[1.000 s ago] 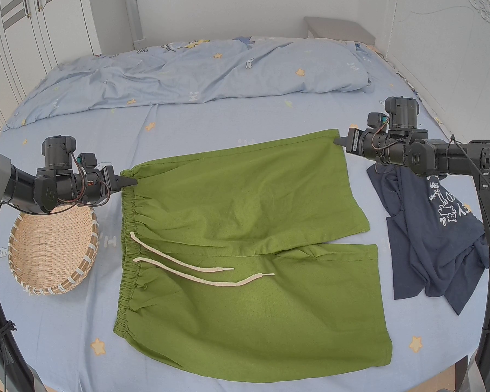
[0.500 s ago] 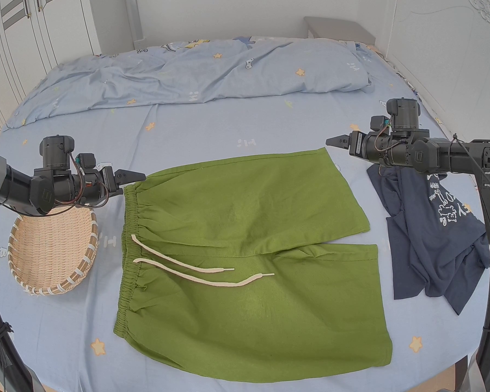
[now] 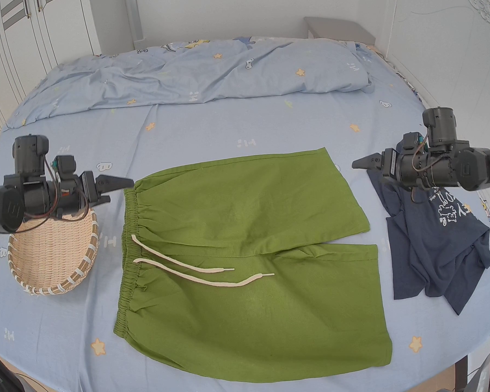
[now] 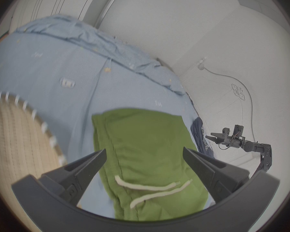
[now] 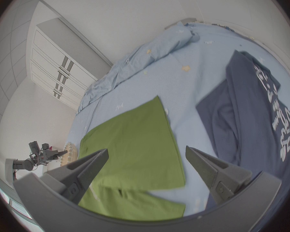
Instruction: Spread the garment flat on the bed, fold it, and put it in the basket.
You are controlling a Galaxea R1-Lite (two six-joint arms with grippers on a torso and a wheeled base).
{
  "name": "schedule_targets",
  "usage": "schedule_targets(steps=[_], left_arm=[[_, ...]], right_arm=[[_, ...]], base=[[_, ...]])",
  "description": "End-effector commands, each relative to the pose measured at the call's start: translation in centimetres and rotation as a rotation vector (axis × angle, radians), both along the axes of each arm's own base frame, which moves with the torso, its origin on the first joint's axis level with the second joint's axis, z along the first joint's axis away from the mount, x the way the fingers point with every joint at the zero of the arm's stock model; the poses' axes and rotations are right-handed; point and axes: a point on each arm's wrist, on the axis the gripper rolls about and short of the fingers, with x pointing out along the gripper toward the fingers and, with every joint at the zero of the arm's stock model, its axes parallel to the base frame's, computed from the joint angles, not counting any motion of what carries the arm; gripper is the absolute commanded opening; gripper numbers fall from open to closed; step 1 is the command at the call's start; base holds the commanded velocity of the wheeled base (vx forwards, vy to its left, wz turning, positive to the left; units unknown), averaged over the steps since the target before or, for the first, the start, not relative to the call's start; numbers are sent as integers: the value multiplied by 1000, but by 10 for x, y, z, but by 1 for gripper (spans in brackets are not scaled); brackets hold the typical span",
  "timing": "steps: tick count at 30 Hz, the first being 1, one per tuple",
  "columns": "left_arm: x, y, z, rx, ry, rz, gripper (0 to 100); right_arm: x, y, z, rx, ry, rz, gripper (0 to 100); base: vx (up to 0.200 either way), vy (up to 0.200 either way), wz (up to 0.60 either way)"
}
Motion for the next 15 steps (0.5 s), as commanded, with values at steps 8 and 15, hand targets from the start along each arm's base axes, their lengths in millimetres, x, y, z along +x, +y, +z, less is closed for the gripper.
schedule_targets(steps=[8, 15], left_arm=[[-139, 0, -91, -245, 432, -67, 100], [-162, 5, -111, -273, 434, -89, 100]], right_arm=[[-148, -9, -19, 51, 115, 94, 100], [-173, -12, -39, 74, 128, 82, 100]], base=[[0, 0, 0], [0, 0, 0]])
